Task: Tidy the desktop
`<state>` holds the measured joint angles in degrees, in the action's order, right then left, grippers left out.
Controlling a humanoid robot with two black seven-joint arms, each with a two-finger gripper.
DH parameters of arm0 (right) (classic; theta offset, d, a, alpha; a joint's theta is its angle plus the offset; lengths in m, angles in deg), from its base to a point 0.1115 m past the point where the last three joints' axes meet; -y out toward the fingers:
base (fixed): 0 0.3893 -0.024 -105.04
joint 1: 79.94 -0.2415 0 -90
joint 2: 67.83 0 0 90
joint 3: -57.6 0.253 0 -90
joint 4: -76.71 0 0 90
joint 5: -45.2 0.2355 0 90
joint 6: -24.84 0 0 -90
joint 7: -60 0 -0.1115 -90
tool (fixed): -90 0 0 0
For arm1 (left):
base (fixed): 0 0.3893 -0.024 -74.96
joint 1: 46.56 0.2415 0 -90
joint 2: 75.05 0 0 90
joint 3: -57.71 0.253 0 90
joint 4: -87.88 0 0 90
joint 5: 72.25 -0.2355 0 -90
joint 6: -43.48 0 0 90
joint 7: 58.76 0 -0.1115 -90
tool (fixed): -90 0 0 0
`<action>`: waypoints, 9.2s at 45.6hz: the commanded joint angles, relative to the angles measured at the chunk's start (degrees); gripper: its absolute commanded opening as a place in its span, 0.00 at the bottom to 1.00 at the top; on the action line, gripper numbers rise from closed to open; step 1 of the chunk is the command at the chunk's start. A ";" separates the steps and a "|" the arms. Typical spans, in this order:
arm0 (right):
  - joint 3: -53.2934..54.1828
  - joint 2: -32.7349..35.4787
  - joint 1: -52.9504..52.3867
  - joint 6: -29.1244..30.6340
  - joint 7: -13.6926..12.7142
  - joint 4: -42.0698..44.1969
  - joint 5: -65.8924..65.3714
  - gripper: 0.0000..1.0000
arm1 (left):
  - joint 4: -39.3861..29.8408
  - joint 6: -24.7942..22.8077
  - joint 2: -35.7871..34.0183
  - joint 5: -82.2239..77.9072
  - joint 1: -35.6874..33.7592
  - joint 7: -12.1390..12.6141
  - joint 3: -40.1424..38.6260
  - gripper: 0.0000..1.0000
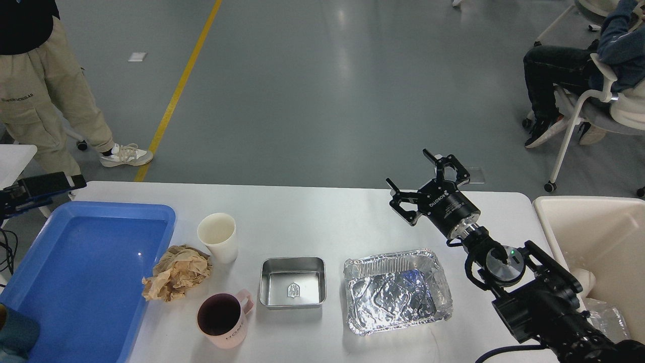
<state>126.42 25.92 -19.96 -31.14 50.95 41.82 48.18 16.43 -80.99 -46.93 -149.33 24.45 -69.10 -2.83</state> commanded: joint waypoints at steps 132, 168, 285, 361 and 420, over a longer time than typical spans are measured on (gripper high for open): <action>0.97 0.47 1.81 0.79 0.17 -1.75 -0.08 1.00 | -2.38 -3.51 25.84 -43.85 -38.14 -17.07 62.99 0.41; 0.97 0.47 2.07 0.79 0.26 -1.75 -0.08 1.00 | -2.21 -3.51 25.05 -46.05 -38.93 -21.38 63.61 0.00; 0.27 0.21 2.51 0.70 0.26 -1.58 -0.26 1.00 | 8.16 27.43 -11.34 -39.89 -17.84 -27.18 51.66 0.06; 0.00 -0.05 3.83 0.70 0.26 -1.67 -0.26 1.00 | -1.57 25.23 -1.31 24.87 -19.68 0.15 47.09 0.97; 0.09 0.21 4.36 0.61 0.17 -1.84 -0.26 1.00 | -22.07 29.63 -27.34 75.07 -14.58 -0.47 50.34 0.97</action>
<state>126.51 26.03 -15.66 -30.53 51.12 40.01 47.93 -5.89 -52.09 -74.75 -74.28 9.80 -69.59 47.22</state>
